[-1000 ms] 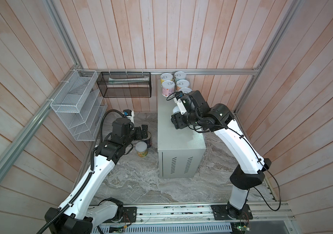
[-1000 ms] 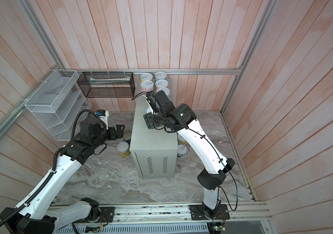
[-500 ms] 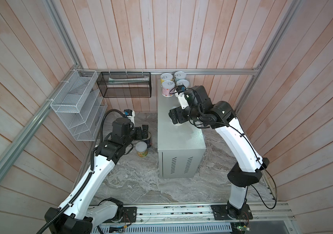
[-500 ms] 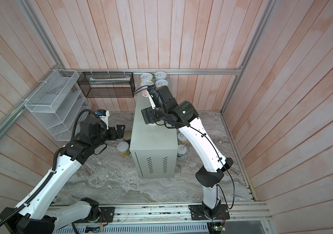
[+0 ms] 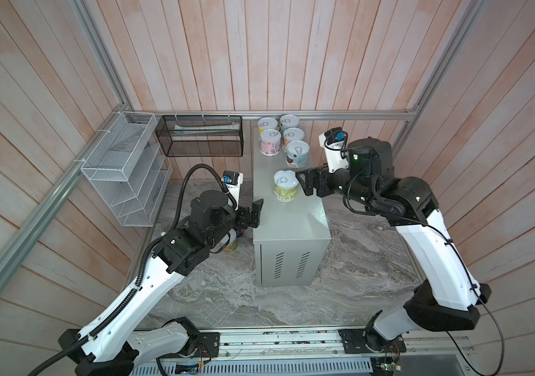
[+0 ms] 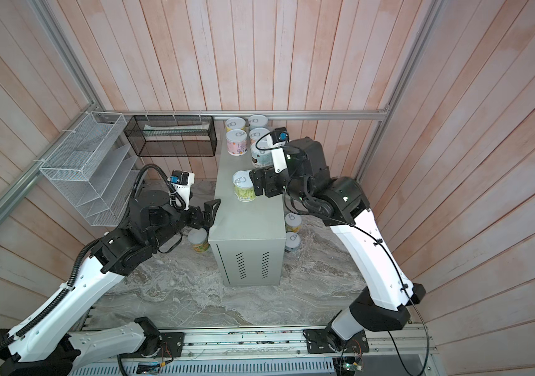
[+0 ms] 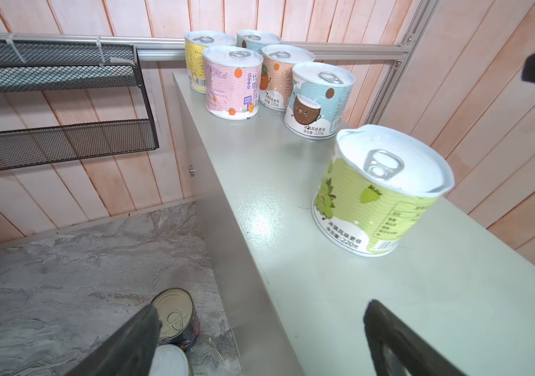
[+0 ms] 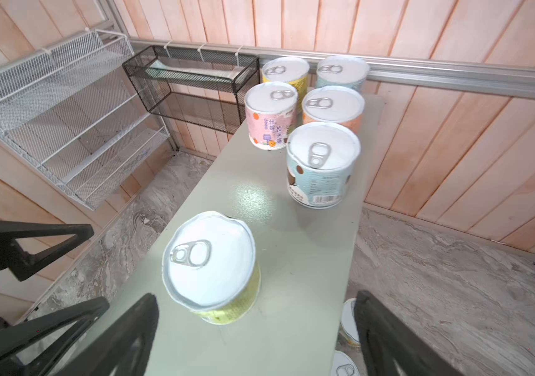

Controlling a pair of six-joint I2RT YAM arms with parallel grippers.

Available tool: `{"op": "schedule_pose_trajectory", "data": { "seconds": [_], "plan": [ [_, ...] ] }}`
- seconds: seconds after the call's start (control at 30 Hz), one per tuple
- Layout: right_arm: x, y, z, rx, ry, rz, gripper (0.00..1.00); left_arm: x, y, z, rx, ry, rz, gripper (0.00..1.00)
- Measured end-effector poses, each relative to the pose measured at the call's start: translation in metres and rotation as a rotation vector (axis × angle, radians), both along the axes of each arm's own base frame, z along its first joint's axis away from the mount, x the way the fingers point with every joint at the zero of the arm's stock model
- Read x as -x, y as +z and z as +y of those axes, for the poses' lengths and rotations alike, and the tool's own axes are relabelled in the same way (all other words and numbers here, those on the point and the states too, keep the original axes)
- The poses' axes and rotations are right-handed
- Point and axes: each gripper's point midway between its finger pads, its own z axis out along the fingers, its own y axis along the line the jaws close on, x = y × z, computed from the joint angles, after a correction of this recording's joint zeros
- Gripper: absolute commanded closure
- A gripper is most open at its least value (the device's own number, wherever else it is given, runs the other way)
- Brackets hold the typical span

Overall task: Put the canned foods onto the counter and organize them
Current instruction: 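Lower the yellow-green can onto the cabinet before the teal can and release, then raise the left gripper to the yellow-green can while the right gripper draws back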

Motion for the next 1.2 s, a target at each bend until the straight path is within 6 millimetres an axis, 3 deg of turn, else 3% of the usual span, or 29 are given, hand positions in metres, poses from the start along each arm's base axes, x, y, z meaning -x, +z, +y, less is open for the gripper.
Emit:
{"op": "schedule_pose_trajectory", "data": {
  "seconds": [0.13,0.27,0.5,0.87,1.0,1.2],
  "plan": [
    [0.004,-0.003,-0.025,-0.039,-0.048,-0.008,0.08,0.012,0.005,-0.016,-0.021,-0.048,-0.013,0.00],
    [0.001,-0.011,-0.035,-0.061,-0.073,0.000,0.08,0.019,0.014,-0.041,-0.033,-0.108,-0.036,0.00],
    [-0.007,-0.027,-0.035,-0.060,-0.080,0.023,0.09,0.004,0.001,-0.063,-0.048,-0.120,-0.027,0.03],
    [-0.011,-0.030,-0.058,-0.095,-0.112,0.006,0.09,-0.020,0.005,-0.087,-0.024,-0.113,-0.072,0.03],
    [-0.013,-0.031,-0.064,-0.105,-0.120,-0.001,0.10,-0.033,-0.004,-0.090,-0.036,-0.086,-0.065,0.03],
    [-0.015,-0.034,-0.067,-0.117,-0.118,-0.003,0.10,-0.053,-0.004,-0.073,-0.017,-0.022,-0.066,0.04]
  ]
}}
